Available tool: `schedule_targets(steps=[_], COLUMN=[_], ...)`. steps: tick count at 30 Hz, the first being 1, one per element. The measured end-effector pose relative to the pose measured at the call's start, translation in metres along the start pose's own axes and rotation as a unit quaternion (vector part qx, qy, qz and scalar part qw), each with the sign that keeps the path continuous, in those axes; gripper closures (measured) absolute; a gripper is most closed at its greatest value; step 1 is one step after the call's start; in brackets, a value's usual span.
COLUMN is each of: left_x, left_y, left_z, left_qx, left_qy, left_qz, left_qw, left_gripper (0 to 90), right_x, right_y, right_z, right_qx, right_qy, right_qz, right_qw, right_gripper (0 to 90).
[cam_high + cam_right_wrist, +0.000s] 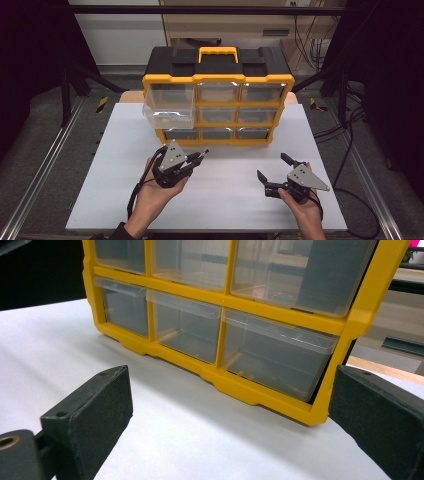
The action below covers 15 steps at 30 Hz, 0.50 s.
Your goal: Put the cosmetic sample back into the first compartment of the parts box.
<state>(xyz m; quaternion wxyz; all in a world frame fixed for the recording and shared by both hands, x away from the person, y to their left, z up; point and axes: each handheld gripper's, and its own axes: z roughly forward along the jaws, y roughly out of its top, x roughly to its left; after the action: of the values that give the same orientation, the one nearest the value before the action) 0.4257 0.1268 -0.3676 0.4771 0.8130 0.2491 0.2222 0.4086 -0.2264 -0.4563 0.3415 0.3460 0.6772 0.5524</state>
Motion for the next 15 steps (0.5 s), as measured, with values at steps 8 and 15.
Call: schedule_targets(steps=[8, 15], left_x=[-0.003, -0.006], left_y=[0.015, 0.038], left_z=[-0.005, -0.009], left_qx=[-0.011, -0.023], left_qy=[-0.005, -0.009], left_qz=[0.006, 0.02], left_qw=[0.9999, 0.9995], left_gripper=[80.4, 80.4], right_x=[-0.001, 0.0], right_y=[0.0, 0.0], right_z=[0.0, 0.0], right_qx=[0.001, 0.002], right_qy=[-0.002, -0.001], right_qz=[0.0, -0.002], right_qw=[1.0, 1.0], right_gripper=[4.5, 4.4])
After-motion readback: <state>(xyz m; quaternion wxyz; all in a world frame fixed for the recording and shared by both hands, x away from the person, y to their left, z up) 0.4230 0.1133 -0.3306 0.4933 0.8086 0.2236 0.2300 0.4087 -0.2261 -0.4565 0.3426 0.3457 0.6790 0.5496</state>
